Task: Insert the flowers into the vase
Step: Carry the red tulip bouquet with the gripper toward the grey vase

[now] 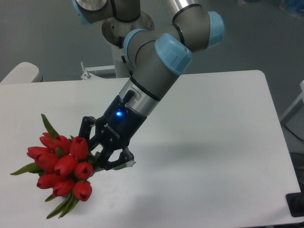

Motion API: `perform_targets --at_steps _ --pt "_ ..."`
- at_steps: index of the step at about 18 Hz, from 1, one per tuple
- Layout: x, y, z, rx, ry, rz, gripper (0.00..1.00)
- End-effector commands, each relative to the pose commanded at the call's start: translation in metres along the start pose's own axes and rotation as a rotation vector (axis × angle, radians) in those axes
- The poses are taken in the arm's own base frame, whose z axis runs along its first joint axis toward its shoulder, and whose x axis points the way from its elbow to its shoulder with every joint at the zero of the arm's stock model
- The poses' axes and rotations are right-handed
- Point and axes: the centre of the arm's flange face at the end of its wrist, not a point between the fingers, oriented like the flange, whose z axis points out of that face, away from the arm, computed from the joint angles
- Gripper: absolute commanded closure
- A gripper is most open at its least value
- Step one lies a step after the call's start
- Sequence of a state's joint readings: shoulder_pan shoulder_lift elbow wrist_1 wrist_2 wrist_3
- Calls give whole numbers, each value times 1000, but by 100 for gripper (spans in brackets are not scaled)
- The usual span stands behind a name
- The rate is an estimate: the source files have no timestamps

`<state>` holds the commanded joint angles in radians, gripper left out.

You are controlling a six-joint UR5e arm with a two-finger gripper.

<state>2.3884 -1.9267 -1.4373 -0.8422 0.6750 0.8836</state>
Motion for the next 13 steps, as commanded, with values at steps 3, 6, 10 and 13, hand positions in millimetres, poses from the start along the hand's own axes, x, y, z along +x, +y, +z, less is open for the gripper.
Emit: perform_targets --at_steps 3,6,10,13 --pt "3 3 4 11 -7 11 63" --pt "5 3 6 12 -1 7 63" --pt "21 -5 21 11 26 29 63" --pt "29 -8 28 9 42 22 63"
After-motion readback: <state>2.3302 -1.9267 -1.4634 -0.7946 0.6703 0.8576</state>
